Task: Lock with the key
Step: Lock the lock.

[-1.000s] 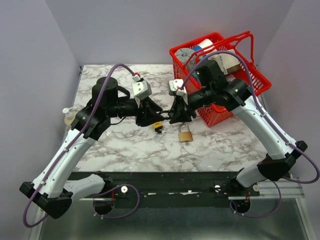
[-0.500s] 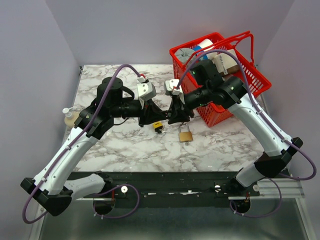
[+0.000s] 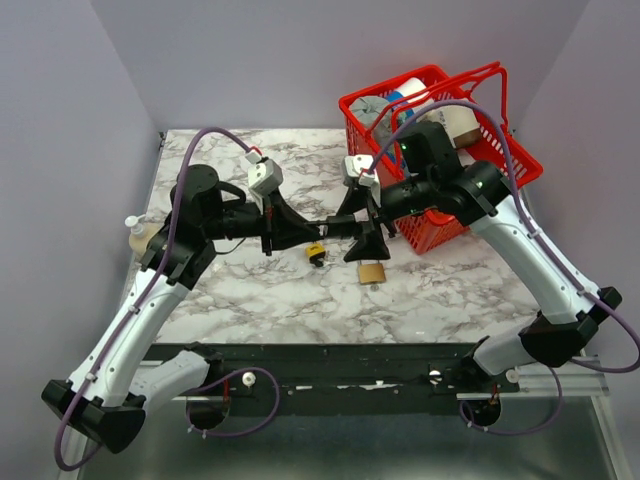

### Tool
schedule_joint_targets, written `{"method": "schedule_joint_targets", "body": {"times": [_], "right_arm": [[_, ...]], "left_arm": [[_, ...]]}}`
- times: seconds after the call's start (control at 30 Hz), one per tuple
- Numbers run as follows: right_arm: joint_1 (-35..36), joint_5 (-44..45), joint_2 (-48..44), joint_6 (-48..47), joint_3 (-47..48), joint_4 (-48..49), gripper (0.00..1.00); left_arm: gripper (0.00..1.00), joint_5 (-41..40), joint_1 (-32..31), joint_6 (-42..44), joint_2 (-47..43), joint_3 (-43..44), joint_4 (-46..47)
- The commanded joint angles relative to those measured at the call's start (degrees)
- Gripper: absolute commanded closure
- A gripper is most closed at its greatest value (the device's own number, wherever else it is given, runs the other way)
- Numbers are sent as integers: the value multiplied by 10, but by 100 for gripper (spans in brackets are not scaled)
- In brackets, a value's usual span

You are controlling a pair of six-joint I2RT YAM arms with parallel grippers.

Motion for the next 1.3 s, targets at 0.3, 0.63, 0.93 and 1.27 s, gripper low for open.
{"method": "schedule_joint_targets", "body": {"times": [0.3,0.63,0.93,1.27], "right_arm": [[-3,-66,5,26,3,55,19],[0,-81,-18,39,-32,111,39],[5,-85,-17,47,-38,125,86],[-1,-79,-31,87,-53,145,99]], "left_arm": [[100,69,1,-113,-23,3,158],[100,60,2,-163,-21,-15,217],[100,57,1,-175,-12,-11,224],[36,47,27,41,-13,62,-52]]}}
